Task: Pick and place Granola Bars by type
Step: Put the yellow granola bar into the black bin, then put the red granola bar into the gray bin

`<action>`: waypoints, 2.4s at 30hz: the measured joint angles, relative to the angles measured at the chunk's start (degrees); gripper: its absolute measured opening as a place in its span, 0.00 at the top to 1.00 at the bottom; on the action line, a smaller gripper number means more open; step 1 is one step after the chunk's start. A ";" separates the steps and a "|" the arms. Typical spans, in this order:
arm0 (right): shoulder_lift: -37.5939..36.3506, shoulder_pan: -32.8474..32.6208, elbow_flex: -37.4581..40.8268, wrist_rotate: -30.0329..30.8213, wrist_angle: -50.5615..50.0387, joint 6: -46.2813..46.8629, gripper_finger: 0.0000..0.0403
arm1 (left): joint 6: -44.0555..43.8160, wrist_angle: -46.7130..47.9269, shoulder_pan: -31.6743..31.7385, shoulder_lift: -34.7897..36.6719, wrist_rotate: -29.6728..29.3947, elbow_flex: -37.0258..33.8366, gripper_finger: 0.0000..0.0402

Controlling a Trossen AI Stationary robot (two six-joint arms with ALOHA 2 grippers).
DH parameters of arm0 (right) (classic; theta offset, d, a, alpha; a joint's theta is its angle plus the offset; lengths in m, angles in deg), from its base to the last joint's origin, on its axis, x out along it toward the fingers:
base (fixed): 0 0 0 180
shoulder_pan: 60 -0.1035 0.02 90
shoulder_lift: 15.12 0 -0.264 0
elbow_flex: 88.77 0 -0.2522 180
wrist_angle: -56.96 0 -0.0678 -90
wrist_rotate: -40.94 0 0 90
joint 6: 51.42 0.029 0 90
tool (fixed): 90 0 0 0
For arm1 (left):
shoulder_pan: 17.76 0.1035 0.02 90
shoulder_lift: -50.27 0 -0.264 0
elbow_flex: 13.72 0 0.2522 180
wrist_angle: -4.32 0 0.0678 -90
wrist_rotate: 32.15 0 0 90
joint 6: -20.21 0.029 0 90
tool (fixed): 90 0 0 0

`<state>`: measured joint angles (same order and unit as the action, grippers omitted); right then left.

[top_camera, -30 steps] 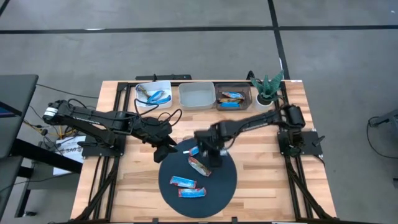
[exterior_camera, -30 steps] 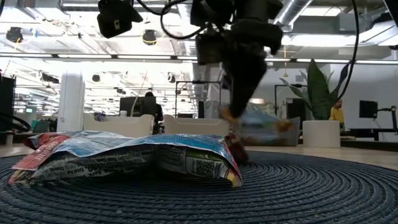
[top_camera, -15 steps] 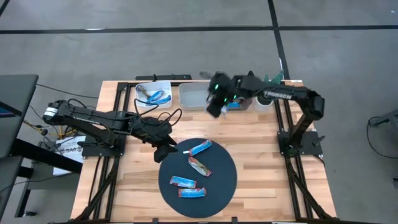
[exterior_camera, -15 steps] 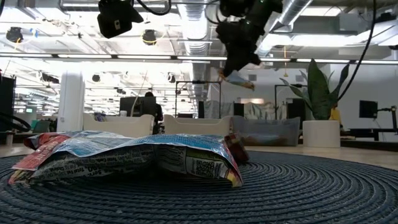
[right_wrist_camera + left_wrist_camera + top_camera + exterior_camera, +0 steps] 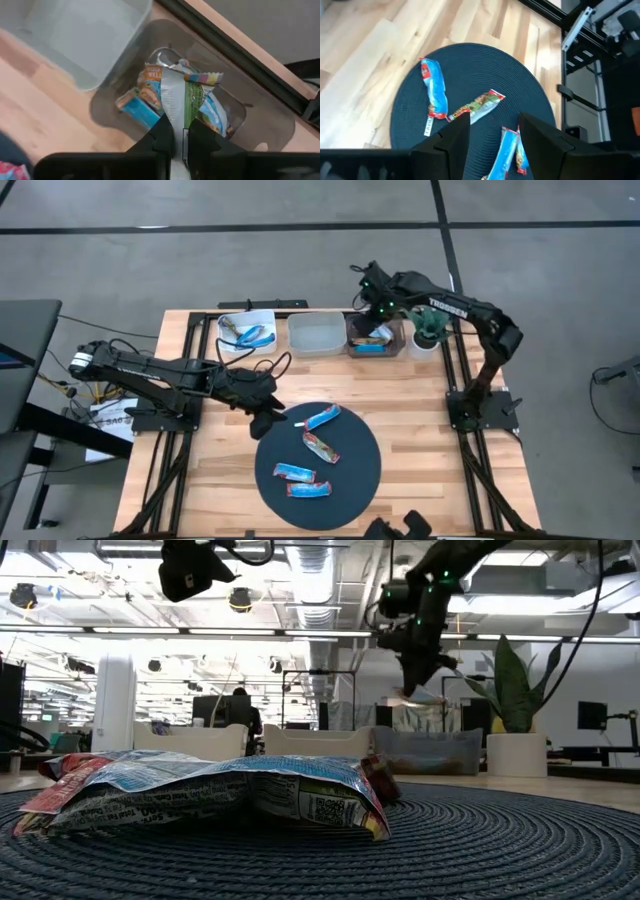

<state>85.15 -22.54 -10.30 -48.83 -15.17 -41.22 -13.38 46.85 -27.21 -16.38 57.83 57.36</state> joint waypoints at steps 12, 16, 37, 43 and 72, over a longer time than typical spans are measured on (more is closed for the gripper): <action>5.80 0.08 0.00 -0.13 0.37 -1.71 0.83 | -0.06 0.02 0.02 0.00 -4.80 0.00 0.60; 5.57 -0.36 0.00 -0.58 0.59 -3.43 0.79 | -0.06 0.01 0.01 0.00 -4.93 0.00 0.60; -16.41 -31.45 -0.02 -16.61 6.07 -8.43 0.68 | 1.82 0.00 0.00 0.00 -18.66 0.00 0.60; -14.90 -41.20 0.00 -14.26 6.65 -6.11 0.69 | 4.65 -0.39 0.00 0.00 -16.07 0.00 0.60; -13.70 -51.69 13.94 -7.58 9.37 1.33 0.69 | 16.62 -3.22 -6.32 -19.55 20.42 0.35 0.60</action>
<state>71.45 -74.23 3.65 -56.41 -5.80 -39.89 3.24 43.63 -33.53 -35.93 78.26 57.71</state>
